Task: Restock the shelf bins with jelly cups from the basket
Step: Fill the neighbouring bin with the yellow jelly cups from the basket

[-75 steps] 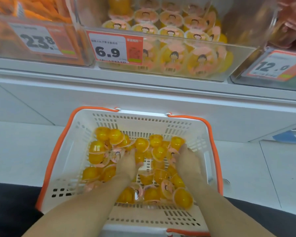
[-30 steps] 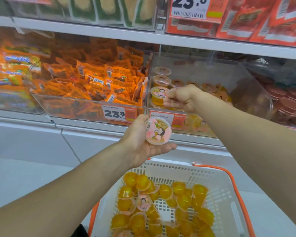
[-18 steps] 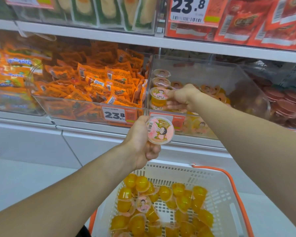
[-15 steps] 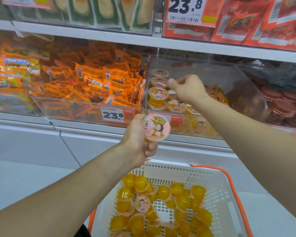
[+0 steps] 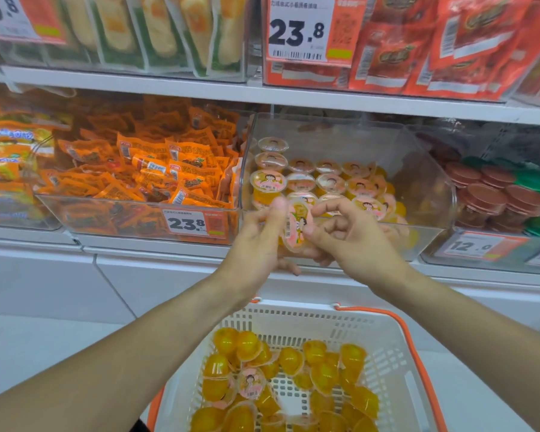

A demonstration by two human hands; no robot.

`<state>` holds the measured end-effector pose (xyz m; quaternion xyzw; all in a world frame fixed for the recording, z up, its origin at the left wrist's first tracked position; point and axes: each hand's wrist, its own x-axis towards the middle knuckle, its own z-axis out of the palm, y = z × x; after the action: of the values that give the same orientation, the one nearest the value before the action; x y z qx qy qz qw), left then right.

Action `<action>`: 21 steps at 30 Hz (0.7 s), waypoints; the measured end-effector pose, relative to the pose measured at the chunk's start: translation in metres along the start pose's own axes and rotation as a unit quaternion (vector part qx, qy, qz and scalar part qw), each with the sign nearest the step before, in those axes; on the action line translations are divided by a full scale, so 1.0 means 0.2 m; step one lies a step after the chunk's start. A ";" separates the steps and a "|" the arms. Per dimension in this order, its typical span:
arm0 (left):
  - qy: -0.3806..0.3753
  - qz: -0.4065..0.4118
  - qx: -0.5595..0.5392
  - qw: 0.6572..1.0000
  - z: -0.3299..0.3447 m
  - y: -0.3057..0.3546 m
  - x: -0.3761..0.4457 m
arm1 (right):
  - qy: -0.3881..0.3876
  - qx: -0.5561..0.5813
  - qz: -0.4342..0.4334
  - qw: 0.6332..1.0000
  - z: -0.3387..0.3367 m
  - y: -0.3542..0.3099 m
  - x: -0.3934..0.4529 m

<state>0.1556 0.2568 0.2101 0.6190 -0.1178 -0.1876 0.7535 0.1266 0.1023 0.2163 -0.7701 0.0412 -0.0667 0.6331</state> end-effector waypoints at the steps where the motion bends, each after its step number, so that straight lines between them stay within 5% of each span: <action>1: 0.007 0.012 0.035 0.999 -0.01 0.00 0.00 | -0.006 0.009 0.000 1.000 0.00 0.01 -0.01; 6: 0.058 0.060 0.157 0.984 -0.05 0.01 0.01 | 0.023 -0.019 -0.008 1.000 0.03 0.00 -0.03; 9: 0.128 0.088 0.098 0.983 0.00 0.01 0.02 | -0.021 0.115 0.085 0.989 0.09 -0.04 -0.07; 12: 0.126 0.092 0.184 0.970 0.02 0.03 0.02 | -0.004 0.198 0.069 0.978 0.12 -0.08 -0.08; 17: 0.091 0.165 0.401 0.897 -0.09 0.02 0.04 | 0.130 0.103 0.069 0.984 -0.05 -0.09 0.24; 21: 0.068 0.147 0.520 0.839 -0.12 -0.01 0.07 | 0.221 0.028 0.121 0.967 -0.16 0.01 0.66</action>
<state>0.1780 0.2715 0.2023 0.9061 -0.2363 0.0570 0.3461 0.2526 0.0513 0.2264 -0.7075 0.2714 -0.1594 0.6327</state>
